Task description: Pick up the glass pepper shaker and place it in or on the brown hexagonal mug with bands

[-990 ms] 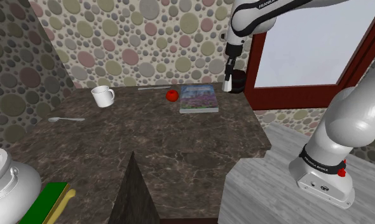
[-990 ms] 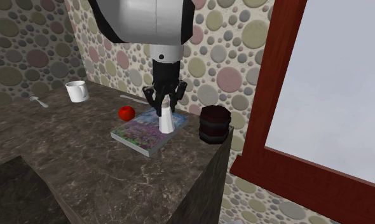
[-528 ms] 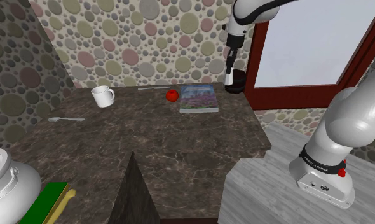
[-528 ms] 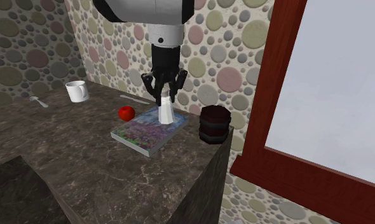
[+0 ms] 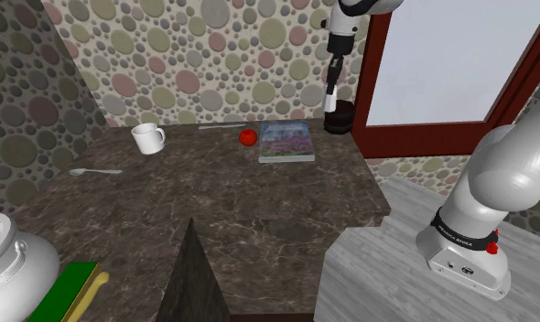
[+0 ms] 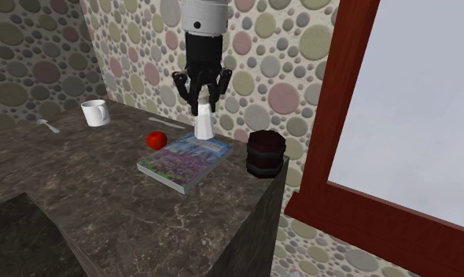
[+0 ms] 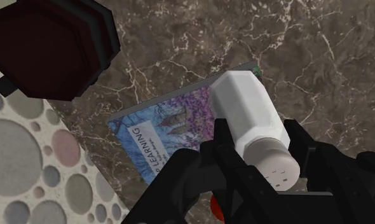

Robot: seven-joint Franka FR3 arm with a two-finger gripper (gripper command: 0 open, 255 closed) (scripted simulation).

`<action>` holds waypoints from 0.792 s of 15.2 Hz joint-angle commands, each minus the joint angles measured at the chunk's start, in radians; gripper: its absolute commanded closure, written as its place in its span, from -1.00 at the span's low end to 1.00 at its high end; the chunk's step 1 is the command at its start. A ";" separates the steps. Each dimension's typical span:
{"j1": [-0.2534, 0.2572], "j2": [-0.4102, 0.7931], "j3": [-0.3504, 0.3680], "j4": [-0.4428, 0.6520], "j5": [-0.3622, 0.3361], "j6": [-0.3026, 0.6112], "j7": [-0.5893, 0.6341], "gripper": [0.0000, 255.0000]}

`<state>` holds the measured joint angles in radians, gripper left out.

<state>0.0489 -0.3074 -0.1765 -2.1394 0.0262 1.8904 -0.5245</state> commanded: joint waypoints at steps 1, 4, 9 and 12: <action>-0.007 0.019 -0.015 0.032 0.000 -0.014 -0.022 1.00; -0.028 0.084 -0.062 0.109 0.005 -0.032 -0.093 1.00; -0.066 0.210 -0.135 0.263 0.033 -0.071 -0.213 1.00; -0.095 0.298 -0.174 0.373 0.062 -0.103 -0.286 1.00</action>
<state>-0.0355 -0.0489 -0.3355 -1.8101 0.0755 1.7956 -0.7808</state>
